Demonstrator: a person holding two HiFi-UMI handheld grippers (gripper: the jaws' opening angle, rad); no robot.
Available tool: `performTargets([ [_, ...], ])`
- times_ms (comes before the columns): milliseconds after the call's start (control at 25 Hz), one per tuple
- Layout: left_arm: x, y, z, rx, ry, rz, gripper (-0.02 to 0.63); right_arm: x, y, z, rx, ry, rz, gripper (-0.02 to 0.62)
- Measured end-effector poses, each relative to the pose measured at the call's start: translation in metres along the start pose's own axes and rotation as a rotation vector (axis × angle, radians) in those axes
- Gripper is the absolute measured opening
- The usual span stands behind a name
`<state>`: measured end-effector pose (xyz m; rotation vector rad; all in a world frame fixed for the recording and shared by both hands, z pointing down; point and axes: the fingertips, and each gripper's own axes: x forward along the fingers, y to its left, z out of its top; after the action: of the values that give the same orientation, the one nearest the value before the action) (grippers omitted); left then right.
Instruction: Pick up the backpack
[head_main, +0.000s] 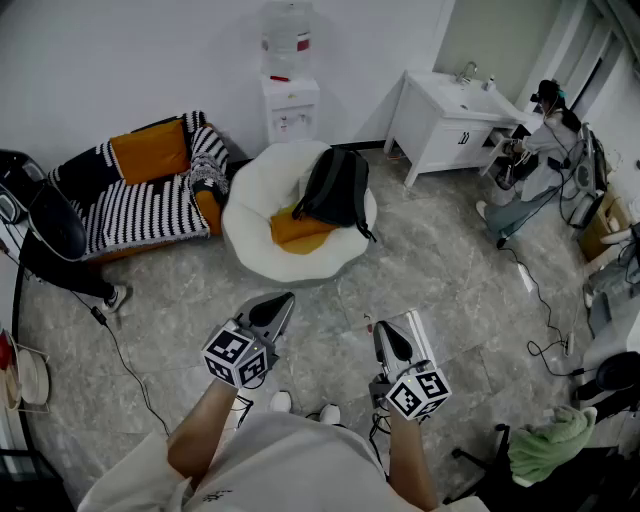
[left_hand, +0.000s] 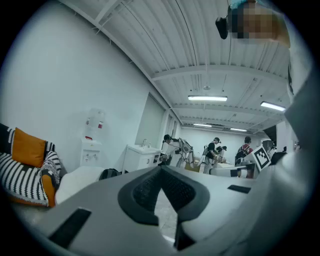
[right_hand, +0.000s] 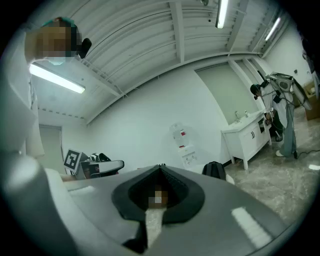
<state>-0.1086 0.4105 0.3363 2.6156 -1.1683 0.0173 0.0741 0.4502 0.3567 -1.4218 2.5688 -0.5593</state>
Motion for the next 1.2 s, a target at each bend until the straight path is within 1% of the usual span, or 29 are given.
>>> performTargets([
  [320,0.0,0.018,0.01,0.01,-0.005,-0.035,-0.002,0.016,0.012,0.001,-0.018,-0.019,-0.034,0.002],
  [640,-0.006,0.028,0.011,-0.002,-0.016,-0.076,-0.002,0.021,0.022,-0.008,-0.026,-0.027,-0.069,0.002],
  [800,-0.007,0.037,0.016,-0.009,-0.03,-0.097,-0.002,0.028,0.03,-0.007,-0.003,-0.049,-0.072,0.003],
  [960,-0.011,0.043,0.017,-0.009,-0.031,-0.116,-0.002,0.033,0.037,-0.006,-0.014,-0.054,-0.087,0.002],
  [1200,-0.024,0.05,0.017,-0.007,-0.035,-0.121,-0.002,0.039,0.046,-0.007,-0.023,-0.049,-0.082,0.003],
])
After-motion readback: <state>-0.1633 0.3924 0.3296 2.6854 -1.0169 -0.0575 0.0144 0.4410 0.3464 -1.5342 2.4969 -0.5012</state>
